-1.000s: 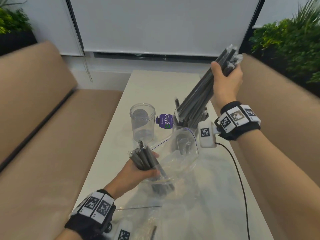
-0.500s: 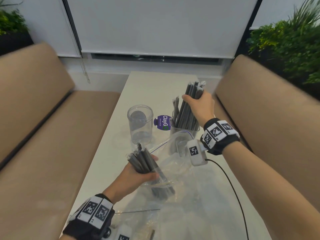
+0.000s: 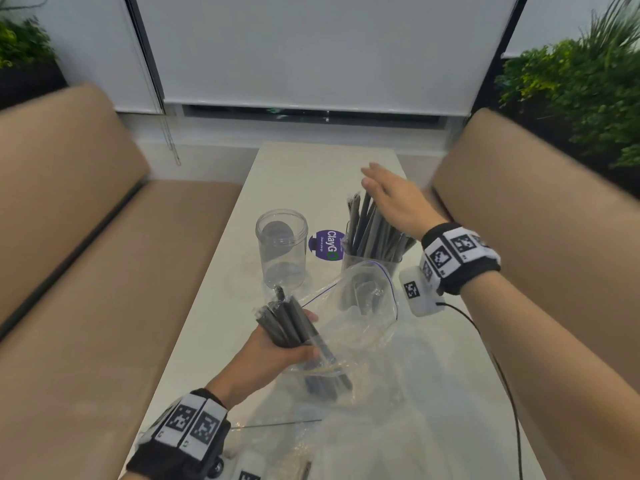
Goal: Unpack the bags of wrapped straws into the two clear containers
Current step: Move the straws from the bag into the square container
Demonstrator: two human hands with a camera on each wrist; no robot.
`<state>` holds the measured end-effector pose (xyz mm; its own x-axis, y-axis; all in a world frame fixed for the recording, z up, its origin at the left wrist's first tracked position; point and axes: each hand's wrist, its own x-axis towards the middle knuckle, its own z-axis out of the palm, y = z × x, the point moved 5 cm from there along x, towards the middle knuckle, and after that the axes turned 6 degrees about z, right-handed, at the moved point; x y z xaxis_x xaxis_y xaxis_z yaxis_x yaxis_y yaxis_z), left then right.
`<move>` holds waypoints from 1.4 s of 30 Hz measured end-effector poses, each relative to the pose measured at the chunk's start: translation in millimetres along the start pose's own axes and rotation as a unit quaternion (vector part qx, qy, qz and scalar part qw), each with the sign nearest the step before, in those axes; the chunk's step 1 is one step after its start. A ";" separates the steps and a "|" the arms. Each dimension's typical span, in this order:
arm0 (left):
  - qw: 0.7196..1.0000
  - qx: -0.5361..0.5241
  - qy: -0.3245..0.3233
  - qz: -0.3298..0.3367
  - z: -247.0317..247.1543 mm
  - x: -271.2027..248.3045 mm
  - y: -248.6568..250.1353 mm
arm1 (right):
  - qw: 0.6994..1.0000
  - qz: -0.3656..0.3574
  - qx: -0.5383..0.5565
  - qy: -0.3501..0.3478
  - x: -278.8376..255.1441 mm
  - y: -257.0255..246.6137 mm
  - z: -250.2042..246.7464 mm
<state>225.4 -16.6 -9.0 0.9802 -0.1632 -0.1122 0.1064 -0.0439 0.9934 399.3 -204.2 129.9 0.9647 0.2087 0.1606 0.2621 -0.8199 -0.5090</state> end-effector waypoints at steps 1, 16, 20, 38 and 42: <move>1.000 0.000 0.002 0.000 -0.7 0.1 -0.4 | 1.000 0.003 -0.001 -0.013 -0.5 2.2 9.2; 1.000 0.017 0.005 0.001 -2.1 1.4 -1.1 | 0.963 -0.072 -0.255 -0.057 -16.6 -17.8 37.2; 1.000 0.013 0.004 -0.003 -2.6 1.4 -1.2 | 0.966 -0.082 -0.238 -0.064 6.2 -16.8 48.4; 0.999 0.025 0.013 -0.014 -8.3 2.3 -5.0 | 0.991 0.057 -0.113 -0.038 -5.2 25.0 39.7; 0.999 0.023 0.019 -0.016 -9.1 0.5 -4.8 | 0.996 0.030 -0.083 -0.006 14.9 25.5 34.7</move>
<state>226.9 -7.5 -13.7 0.9821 -0.1243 -0.1414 0.1302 -0.0942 0.9870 421.2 -203.5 90.0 0.9791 0.1616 0.1234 0.1966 -0.9076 -0.3709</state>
